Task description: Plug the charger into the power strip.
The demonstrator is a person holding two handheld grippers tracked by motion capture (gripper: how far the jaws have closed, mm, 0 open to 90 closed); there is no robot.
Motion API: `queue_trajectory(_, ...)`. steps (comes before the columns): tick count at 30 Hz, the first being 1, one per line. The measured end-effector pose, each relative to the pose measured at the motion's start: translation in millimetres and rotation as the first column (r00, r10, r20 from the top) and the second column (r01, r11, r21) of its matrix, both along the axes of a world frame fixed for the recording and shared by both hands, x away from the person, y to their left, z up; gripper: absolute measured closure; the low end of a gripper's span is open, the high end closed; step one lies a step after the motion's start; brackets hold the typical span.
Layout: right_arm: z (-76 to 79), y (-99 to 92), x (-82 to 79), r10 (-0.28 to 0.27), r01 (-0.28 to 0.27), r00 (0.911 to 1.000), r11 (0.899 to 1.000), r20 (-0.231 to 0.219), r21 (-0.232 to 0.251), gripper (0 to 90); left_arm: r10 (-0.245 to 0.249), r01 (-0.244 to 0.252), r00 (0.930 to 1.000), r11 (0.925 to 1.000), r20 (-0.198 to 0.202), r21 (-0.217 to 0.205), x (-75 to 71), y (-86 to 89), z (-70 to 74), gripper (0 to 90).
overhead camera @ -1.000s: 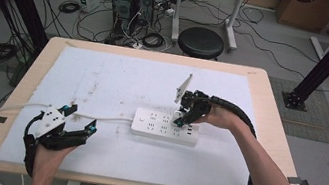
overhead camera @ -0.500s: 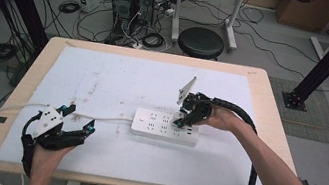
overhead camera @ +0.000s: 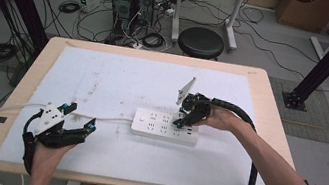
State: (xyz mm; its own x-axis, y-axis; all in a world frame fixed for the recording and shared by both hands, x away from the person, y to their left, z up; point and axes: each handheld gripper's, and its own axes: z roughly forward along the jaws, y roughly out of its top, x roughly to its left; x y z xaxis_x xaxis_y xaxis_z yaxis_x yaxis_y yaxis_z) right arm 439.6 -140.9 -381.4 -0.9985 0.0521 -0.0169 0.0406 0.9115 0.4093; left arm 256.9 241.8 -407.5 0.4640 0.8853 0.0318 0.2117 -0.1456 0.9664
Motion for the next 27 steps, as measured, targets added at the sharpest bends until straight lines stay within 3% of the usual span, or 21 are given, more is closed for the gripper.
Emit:
queue_trajectory(19, -6.5, -7.1, 0.8, -0.016, 0.017, 0.9998, 0.997, -0.015, 0.08, 63.2, 0.017, -0.017, 0.9998, 0.9998, 0.005, -0.002, -4.6, 8.5, 0.8, 19.6)
queue_trajectory(27, -6.0, -7.0, 3.1, -0.019, 0.022, 0.9991, 0.997, -0.038, 0.08, 62.2, 0.008, -0.008, 0.9999, 1.0, 0.013, 0.002, -1.1, 3.6, 2.7, 19.6)
